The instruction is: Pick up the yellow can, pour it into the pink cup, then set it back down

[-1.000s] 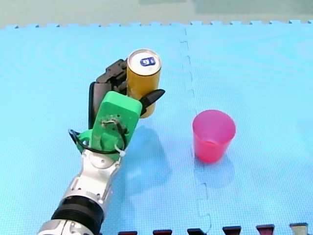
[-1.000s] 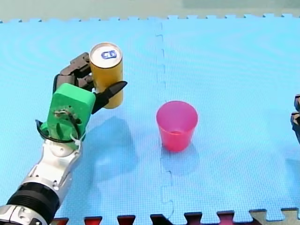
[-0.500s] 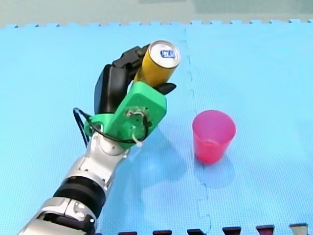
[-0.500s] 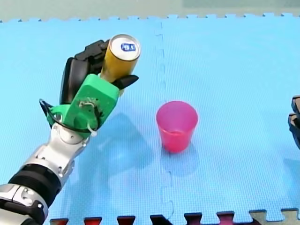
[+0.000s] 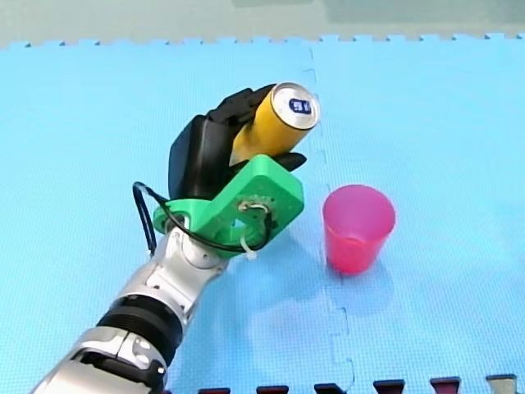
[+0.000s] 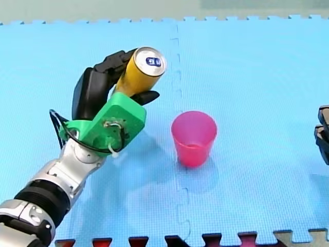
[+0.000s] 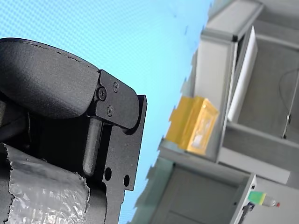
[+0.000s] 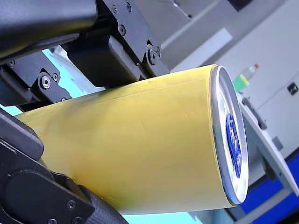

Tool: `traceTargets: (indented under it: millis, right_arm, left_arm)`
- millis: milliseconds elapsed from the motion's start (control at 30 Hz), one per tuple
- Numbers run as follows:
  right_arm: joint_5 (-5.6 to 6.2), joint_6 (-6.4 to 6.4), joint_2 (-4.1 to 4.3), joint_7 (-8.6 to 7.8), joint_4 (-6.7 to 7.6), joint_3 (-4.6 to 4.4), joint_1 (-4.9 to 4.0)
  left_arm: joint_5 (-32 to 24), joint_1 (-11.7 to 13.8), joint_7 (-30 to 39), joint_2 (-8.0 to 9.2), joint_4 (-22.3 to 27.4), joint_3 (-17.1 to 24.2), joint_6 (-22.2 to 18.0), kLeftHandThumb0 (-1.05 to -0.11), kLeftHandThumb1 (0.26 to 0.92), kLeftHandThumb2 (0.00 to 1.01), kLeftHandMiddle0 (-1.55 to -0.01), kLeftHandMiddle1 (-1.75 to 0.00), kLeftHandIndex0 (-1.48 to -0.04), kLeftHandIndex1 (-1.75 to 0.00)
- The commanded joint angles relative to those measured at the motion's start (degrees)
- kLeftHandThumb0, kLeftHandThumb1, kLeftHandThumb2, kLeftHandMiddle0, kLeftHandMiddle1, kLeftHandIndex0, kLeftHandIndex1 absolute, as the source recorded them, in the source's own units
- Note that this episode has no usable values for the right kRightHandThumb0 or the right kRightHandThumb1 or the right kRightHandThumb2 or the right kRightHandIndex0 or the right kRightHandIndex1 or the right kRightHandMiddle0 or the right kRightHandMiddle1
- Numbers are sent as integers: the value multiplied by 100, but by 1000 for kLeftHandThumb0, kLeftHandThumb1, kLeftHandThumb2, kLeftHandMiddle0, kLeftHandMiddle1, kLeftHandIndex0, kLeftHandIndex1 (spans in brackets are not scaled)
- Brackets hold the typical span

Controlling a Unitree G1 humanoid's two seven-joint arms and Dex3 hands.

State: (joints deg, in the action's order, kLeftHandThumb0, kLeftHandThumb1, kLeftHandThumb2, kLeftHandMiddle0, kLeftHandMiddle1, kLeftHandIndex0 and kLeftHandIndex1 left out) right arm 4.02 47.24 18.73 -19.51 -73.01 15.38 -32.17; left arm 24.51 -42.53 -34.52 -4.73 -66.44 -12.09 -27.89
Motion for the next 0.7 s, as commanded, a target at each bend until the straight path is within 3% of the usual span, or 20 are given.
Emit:
traceTargets:
  millis: [0, 400, 667]
  right_arm:
    - [-14, -28, 11, 30, 32, -15, 14]
    - [-57, -32, -23, 149, 82, -89, 43]
    - [-27, -106, -34, 123, 97, -81, 39]
  left_arm:
    - [40, -78, -59, 2, -39, -62, -6, -475, 842, 1, -1385, -1, -1192, 0]
    - [17, -56, 19, -104, -81, -190, -4, -479, 842, 2, -1347, 0, -1189, 0]
    - [61, -48, 138, -120, -104, -310, -37, -472, 844, 1, -1328, 0, -1181, 0]
